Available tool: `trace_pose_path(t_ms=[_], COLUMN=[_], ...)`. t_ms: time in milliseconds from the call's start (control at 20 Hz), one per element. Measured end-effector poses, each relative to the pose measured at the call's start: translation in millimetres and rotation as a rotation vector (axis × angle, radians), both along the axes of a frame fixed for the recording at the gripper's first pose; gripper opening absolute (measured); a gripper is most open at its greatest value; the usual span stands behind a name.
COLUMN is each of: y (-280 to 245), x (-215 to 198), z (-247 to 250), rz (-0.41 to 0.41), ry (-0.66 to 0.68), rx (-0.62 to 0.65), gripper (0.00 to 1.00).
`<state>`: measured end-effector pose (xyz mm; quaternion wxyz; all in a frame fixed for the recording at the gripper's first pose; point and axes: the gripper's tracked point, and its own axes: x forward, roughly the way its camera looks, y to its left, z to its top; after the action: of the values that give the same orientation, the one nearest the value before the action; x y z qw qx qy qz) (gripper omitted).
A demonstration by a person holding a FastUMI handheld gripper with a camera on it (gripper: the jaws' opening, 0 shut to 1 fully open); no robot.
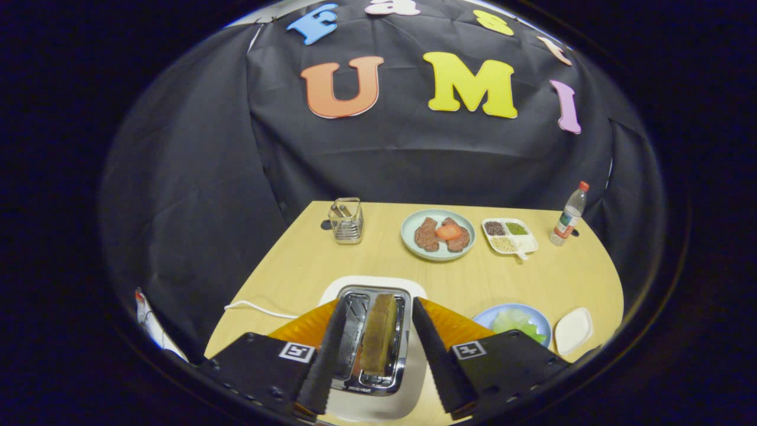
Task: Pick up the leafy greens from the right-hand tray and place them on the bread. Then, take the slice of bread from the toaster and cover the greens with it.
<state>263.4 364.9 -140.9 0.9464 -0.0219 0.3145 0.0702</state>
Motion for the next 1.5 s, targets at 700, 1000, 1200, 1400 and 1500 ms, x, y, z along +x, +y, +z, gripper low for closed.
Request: trace_pose_path(t_ms=[700, 1000, 1200, 1400, 1500], y=[-8.7, -4.2, -22.7, -57.1, -73.8], x=[-23.5, -40.8, -47.8, -50.8, -46.4], z=[30.7, 93.3, 138.8, 158.9, 147.0], rz=[-0.034, -0.007, -0.022, -0.043, -0.058], ry=[0.039, -0.035, -0.11, -0.173, -0.186], rx=[0.002, 0.043, 0.041, 0.026, 0.015], gripper=[0.09, 0.09, 0.09, 0.09, 0.06])
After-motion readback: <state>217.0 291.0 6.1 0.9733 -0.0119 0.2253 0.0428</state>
